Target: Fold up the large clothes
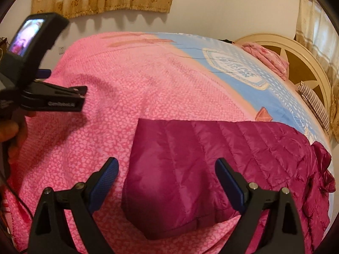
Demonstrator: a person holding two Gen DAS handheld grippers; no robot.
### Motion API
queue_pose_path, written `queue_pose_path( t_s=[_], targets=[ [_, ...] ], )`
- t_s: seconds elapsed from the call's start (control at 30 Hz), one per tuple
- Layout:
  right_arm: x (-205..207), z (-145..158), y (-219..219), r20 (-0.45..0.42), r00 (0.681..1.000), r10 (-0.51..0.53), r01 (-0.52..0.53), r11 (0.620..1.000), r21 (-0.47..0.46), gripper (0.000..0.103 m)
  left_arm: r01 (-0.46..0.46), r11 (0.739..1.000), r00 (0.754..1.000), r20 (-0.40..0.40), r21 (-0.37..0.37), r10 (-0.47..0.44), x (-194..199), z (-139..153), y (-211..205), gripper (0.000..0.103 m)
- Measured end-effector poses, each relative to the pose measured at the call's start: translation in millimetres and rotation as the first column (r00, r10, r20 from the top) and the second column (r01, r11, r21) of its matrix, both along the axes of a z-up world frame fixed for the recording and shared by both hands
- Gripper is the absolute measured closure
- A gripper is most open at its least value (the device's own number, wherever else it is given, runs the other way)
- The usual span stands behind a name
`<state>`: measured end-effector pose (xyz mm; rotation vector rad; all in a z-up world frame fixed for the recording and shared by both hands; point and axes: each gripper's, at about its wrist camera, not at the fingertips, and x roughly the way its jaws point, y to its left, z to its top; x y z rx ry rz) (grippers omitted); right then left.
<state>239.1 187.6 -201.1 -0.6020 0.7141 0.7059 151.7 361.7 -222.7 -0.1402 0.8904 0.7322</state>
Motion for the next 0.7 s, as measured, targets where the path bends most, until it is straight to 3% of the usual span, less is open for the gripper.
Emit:
queue_pose_path(
  t_s=[0.07, 0.1, 0.13, 0.2, 0.33, 0.43, 0.7],
  targets=[
    [-0.4, -1.5, 2.0, 0.007, 1.0, -0.006, 0.006, 1.0, -0.017, 0.012, 0.0, 1.0, 1.0, -0.001, -0.002, 0.0, -1.9, 0.0, 0.0, 0.001],
    [1.2, -3.3, 2.7, 0.003, 1.0, -0.005, 0.005, 1.0, -0.024, 0.019, 0.002, 1.0, 1.0, -0.002, -0.004, -0.002, -2.4, 0.5, -0.2, 0.001],
    [1.4, -4.0, 3.0, -0.003, 1.0, -0.007, 0.007, 1.0, -0.029, 0.037, 0.006, 1.0, 1.0, -0.001, -0.008, -0.006, -2.6, 1.0, -0.6, 0.001],
    [4.5, -6.0, 3.3, -0.053, 0.999, 0.003, -0.005, 1.0, -0.031, 0.055, 0.011, 1.0, 1.0, 0.001, -0.01, -0.011, -2.9, 2.8, -1.8, 0.001],
    [-4.3, -1.6, 3.1, -0.039, 0.999, 0.005, -0.007, 0.999, -0.036, 0.076, 0.031, 1.0, 0.999, 0.013, -0.002, -0.031, -3.3, 11.1, -9.6, 0.001],
    [-7.1, 8.4, -2.0, -0.031, 1.0, -0.001, 0.001, 1.0, -0.007, 0.085, 0.039, 0.999, 0.999, 0.026, 0.003, -0.039, -1.7, 19.7, -13.6, 0.001],
    [-3.1, 46.8, -30.5, 0.018, 0.998, -0.053, 0.051, 0.995, 0.085, 0.09, 0.073, 0.997, 0.995, 0.067, 0.029, -0.075, 5.0, 49.6, -30.3, 0.001]
  ],
)
